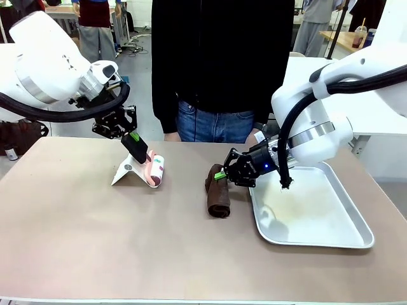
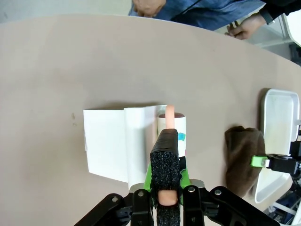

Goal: Clean the surface of the table.
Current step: Return the Lint Roller and towel to their original positions.

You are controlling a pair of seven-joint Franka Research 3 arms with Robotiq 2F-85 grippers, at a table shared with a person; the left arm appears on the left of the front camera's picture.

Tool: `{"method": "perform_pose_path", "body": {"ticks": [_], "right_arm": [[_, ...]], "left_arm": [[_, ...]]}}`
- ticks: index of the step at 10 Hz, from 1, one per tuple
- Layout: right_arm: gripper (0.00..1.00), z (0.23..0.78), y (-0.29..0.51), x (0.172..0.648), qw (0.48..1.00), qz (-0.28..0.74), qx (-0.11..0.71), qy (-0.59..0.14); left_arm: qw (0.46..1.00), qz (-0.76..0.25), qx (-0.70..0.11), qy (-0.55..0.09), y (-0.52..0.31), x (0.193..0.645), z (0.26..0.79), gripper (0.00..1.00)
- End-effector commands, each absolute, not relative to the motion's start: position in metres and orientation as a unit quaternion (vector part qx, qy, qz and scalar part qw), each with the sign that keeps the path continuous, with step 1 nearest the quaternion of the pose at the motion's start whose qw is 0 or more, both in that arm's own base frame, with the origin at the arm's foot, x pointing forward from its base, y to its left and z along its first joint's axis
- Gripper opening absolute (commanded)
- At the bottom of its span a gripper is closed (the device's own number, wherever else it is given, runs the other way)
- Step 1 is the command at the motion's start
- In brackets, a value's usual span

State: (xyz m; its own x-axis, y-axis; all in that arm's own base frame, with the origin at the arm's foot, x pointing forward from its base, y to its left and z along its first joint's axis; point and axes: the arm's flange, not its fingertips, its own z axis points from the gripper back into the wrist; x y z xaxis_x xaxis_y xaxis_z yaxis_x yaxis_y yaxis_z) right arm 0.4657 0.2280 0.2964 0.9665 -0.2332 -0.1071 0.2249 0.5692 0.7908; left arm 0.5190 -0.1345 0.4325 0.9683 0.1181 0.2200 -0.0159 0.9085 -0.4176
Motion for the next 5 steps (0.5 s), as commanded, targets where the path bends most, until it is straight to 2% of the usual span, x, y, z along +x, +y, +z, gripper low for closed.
{"method": "perform_pose_path", "body": {"ticks": [1,3,4,5], "right_arm": [[0.11,0.2995,0.2262,0.4639,0.886,-0.124,0.447,-0.003],[0.11,0.2995,0.2262,0.4639,0.886,-0.124,0.447,-0.003],[0.11,0.2964,0.228,0.4657,0.886,-0.129,0.446,-0.005],[0.37,0.2956,0.227,0.4655,0.885,-0.129,0.447,-0.002]], "left_arm": [[0.973,0.043,-0.185,-0.127,-0.1323,0.527,0.4279,0.22],[0.973,0.046,-0.185,-0.127,-0.1314,0.5274,0.4268,0.22],[0.973,0.048,-0.185,-0.126,-0.1307,0.5272,0.4267,0.27],[0.973,0.051,-0.184,-0.125,-0.1302,0.5268,0.4269,0.81]]}}
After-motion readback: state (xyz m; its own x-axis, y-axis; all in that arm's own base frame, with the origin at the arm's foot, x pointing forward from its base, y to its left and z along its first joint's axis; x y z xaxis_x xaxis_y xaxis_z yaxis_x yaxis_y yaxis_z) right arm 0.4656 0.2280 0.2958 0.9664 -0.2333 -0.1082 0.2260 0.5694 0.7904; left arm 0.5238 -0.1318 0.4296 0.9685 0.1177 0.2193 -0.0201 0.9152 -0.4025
